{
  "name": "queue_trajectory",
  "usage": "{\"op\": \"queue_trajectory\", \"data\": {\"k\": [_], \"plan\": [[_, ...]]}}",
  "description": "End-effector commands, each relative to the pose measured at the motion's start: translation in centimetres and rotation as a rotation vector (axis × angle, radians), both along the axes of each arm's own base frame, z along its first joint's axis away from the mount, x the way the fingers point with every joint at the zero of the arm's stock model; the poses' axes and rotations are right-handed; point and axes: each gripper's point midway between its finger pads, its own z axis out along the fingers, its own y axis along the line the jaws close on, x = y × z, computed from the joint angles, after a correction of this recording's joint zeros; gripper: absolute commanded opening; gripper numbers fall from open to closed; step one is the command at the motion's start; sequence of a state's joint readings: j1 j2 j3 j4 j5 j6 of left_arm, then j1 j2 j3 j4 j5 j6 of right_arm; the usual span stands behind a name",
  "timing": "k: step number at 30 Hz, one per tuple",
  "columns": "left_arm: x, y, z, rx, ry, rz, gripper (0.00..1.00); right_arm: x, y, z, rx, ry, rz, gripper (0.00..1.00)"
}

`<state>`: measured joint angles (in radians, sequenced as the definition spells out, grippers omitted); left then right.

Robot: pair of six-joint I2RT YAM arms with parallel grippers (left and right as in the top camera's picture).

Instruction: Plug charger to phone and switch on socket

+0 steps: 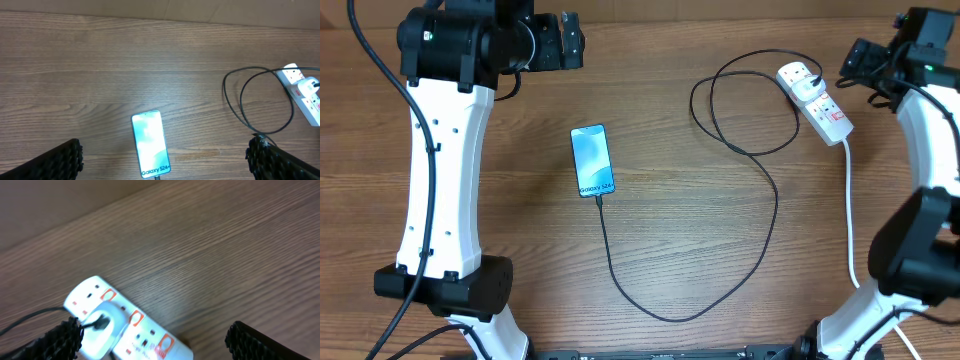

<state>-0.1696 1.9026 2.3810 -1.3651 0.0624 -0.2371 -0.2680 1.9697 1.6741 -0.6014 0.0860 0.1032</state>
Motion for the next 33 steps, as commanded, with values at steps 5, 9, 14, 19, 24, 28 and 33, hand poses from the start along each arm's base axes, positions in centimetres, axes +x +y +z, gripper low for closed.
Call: {"op": "queue_trajectory", "data": {"k": [5, 9, 14, 19, 24, 28, 33], "plan": [[-0.1, 0.5, 0.8, 0.005, -0.023, 0.016, 1.0, 1.5, -1.2, -2.8, -0.017, 0.018, -0.023, 0.93], [-0.1, 0.5, 0.8, 0.005, -0.023, 0.016, 1.0, 1.4, -1.3, -5.2, 0.047, 0.047, -0.054, 0.93], [-0.1, 0.5, 0.8, 0.005, -0.023, 0.016, 1.0, 1.3, -2.0, -6.7, 0.087, 0.054, -0.096, 0.93], [-0.1, 0.5, 0.8, 0.005, -0.023, 0.016, 1.0, 1.3, -2.4, -8.3, 0.112, 0.071, -0.109, 0.94], [-0.1, 0.5, 0.8, 0.005, -0.023, 0.016, 1.0, 1.5, -1.9, -9.9, 0.141, 0.087, -0.096, 0.94], [-0.1, 0.5, 0.8, 0.005, -0.023, 0.016, 1.0, 1.6, -1.4, -11.1, 0.17, 0.098, -0.079, 0.94], [-0.1, 0.5, 0.8, 0.005, -0.023, 0.017, 1.0, 1.8, -1.3, -11.7, 0.175, 0.099, -0.074, 0.94]]}}
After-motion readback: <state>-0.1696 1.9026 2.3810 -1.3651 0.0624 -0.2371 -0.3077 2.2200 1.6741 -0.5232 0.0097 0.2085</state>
